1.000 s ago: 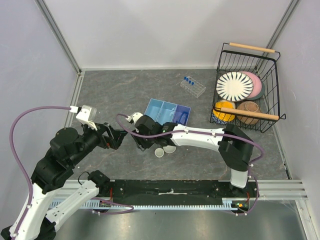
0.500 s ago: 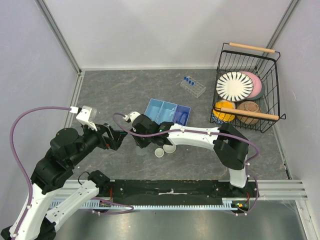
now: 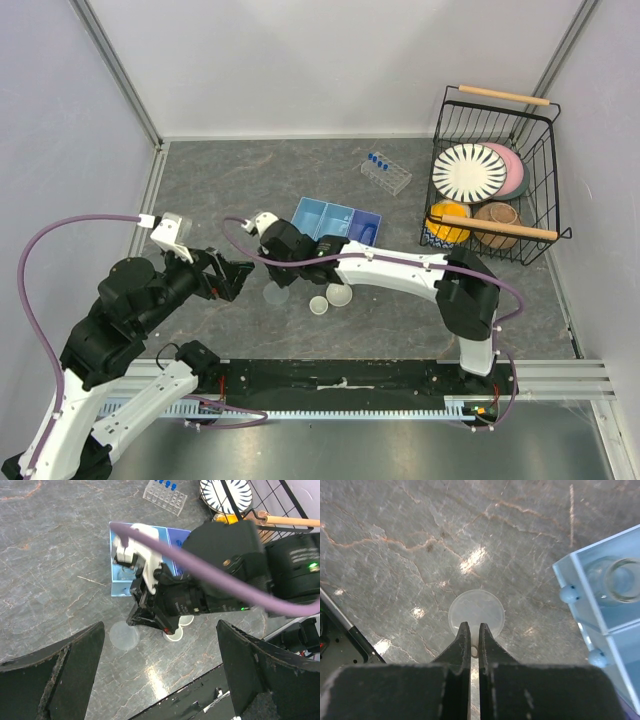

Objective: Organize the chemistry lab equipment

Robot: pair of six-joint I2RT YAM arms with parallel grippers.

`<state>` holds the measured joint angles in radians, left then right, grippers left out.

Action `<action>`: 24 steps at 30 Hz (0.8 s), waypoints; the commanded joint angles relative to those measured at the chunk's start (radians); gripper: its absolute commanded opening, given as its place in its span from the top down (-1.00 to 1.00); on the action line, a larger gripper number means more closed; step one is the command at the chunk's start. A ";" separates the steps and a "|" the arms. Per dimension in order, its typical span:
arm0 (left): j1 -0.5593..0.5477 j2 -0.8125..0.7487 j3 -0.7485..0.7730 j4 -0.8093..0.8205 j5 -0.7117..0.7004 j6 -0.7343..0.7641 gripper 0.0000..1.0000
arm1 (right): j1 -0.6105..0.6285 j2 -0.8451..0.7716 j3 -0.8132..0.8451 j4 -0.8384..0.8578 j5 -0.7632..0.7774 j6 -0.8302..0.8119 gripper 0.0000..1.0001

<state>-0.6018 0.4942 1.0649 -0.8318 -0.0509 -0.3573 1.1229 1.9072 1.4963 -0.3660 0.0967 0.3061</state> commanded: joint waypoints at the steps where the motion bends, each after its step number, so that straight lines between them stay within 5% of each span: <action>1: 0.002 -0.011 0.030 0.013 -0.006 0.017 -1.00 | -0.012 -0.115 0.134 -0.089 0.084 -0.039 1.00; 8: 0.002 0.000 0.027 0.019 -0.012 0.020 -1.00 | -0.119 -0.184 0.234 -0.234 0.204 -0.056 1.00; 24: 0.002 0.033 0.021 0.053 0.005 0.026 -1.00 | -0.305 -0.189 0.124 -0.202 0.225 -0.039 1.00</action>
<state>-0.6018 0.5102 1.0668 -0.8276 -0.0505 -0.3569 0.8230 1.6905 1.6379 -0.5861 0.3191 0.2649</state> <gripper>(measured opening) 0.995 0.032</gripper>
